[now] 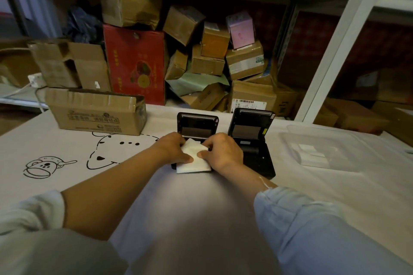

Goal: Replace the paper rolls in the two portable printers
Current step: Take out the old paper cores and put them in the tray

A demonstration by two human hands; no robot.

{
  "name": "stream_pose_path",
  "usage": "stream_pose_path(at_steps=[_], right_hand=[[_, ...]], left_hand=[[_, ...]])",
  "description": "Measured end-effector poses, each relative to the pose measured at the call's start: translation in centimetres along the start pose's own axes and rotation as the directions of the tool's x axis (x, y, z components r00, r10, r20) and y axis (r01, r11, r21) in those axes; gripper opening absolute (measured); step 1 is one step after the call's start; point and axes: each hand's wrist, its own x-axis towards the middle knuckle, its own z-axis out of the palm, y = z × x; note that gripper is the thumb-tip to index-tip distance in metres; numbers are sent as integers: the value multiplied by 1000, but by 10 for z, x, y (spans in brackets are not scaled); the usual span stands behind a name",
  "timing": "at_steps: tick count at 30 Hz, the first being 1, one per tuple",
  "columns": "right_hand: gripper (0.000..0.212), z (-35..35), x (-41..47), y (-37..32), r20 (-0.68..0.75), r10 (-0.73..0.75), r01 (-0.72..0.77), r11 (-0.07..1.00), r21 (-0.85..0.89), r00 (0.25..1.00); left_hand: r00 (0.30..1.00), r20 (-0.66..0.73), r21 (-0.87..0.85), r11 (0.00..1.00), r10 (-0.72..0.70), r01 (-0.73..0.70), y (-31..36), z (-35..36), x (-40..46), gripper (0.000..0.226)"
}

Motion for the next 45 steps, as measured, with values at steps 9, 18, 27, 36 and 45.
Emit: stream_pose_path(at_steps=[9, 18, 27, 36, 45], right_hand=[[41, -14, 2, 7, 38, 133, -128, 772, 623, 990], [19, -38, 1, 10, 22, 84, -82, 827, 557, 996], [29, -87, -8, 68, -281, 160, -52, 933, 356, 946], [28, -147, 9, 184, -502, 542, -229, 799, 556, 674], [25, -132, 63, 253, -127, 540, -479, 815, 325, 832]], left_hand=[[977, -100, -550, 829, -187, 102, 8, -7, -5, 53], [952, 208, -834, 468, -224, 292, 21, -8, -26, 37], [962, -263, -585, 781, 75, -221, 114, 20, -27, 29], [933, -132, -551, 757, 336, -351, 205, 72, 0, 26], [937, 91, -330, 898, 336, -290, 229, 121, 51, 35]])
